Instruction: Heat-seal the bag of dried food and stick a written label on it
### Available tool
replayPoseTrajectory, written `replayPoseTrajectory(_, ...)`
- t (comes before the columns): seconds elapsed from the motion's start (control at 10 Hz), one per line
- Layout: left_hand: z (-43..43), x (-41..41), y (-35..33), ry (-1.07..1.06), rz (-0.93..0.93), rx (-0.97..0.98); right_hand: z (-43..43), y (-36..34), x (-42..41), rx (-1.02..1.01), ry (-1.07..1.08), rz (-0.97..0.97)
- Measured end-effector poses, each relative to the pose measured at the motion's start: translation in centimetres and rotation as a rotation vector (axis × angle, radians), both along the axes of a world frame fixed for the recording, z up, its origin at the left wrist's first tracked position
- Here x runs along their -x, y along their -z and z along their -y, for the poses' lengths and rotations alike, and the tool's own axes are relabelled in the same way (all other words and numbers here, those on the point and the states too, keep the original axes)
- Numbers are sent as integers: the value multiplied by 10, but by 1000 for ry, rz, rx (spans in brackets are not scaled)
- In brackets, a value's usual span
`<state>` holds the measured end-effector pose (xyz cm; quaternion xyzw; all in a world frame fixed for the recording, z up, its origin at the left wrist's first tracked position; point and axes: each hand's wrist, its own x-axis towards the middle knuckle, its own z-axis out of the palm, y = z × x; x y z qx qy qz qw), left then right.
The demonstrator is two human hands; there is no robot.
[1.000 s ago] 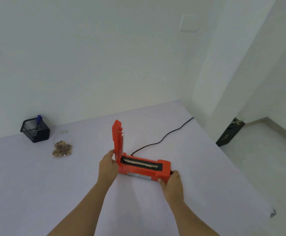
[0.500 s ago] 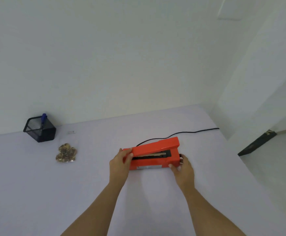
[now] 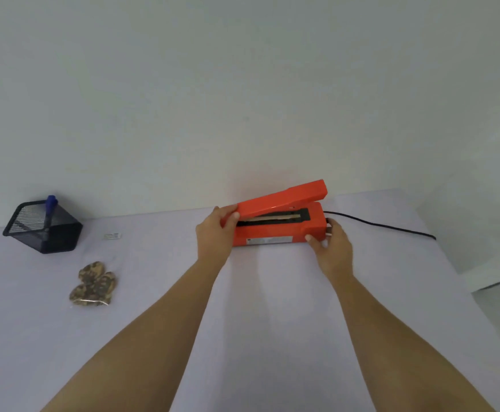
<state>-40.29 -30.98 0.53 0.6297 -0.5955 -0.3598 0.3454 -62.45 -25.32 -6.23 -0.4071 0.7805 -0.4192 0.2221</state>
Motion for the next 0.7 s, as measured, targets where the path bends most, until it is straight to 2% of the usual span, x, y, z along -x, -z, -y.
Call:
replayPoseTrajectory(0.3,22,9,0,-10,-47,17,25,-1,15,33,-34,-31)
replayPoseTrajectory(0.6,-10,-13,-20,64,-71,-50,-13,-37,-8,-267,-141,-200)
replayPoseTrajectory(0.7,-36,-31,-21,97,13,-46,-38,-46,-31,-324,-167,-232)
